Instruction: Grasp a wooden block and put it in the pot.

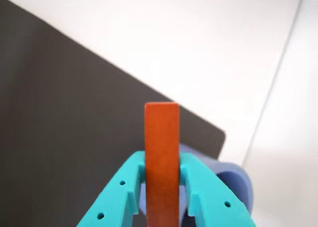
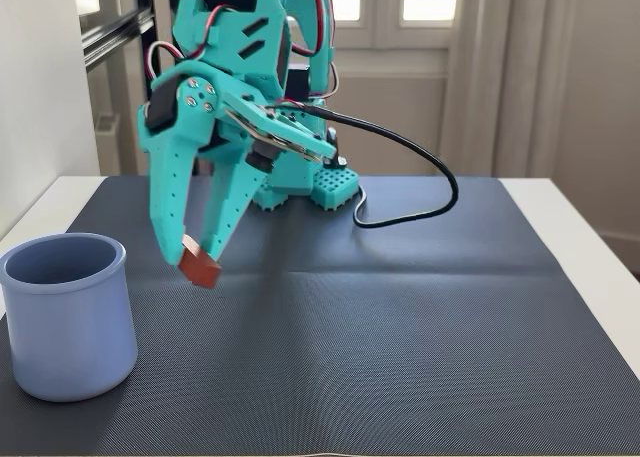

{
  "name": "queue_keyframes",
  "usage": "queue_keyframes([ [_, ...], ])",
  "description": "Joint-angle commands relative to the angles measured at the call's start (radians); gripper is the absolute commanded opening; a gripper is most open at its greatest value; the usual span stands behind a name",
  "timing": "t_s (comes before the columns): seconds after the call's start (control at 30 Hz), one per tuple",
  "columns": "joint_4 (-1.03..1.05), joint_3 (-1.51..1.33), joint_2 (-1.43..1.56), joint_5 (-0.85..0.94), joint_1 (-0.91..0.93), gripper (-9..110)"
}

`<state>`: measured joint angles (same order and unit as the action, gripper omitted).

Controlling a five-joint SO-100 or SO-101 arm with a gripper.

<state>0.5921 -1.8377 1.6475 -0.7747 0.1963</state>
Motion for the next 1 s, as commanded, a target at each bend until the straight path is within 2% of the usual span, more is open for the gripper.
queue_keyframes([
  [0.0, 0.008, 0.041, 0.074, 0.029, 0.061, 0],
  [0.43, 0.006, 0.041, 0.081, 0.149, 0.222, 0],
  [0.73, 0.006, 0.04, 0.054, 0.166, 0.218, 1],
  [0.97, 0.009, 0.038, 0.041, 0.176, 0.198, 14],
])
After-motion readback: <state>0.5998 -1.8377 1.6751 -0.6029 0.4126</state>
